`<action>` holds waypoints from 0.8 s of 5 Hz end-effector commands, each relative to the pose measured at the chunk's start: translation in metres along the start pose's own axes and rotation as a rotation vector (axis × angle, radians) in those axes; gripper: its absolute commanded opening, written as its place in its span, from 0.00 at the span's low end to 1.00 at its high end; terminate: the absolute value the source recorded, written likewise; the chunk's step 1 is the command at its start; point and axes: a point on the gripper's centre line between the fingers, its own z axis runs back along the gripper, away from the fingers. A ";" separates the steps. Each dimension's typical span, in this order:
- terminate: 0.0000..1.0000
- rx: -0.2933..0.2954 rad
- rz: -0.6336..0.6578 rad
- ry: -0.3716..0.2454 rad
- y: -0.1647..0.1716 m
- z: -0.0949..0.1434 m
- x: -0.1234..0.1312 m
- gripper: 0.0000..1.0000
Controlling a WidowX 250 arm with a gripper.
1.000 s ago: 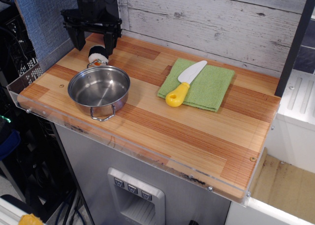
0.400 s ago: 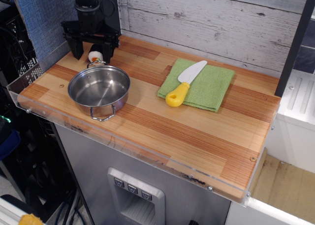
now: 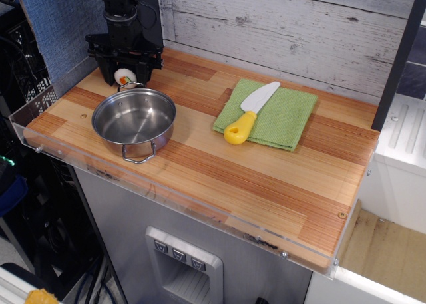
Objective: Move the sushi to the right corner under the knife.
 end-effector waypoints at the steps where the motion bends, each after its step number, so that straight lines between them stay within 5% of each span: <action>1: 0.00 -0.025 0.018 -0.176 0.014 0.075 -0.007 0.00; 2: 0.00 -0.024 0.014 -0.272 0.008 0.128 -0.027 0.00; 3: 0.00 0.002 -0.050 -0.297 -0.033 0.167 -0.050 0.00; 4: 0.00 -0.109 -0.200 -0.254 -0.073 0.164 -0.069 0.00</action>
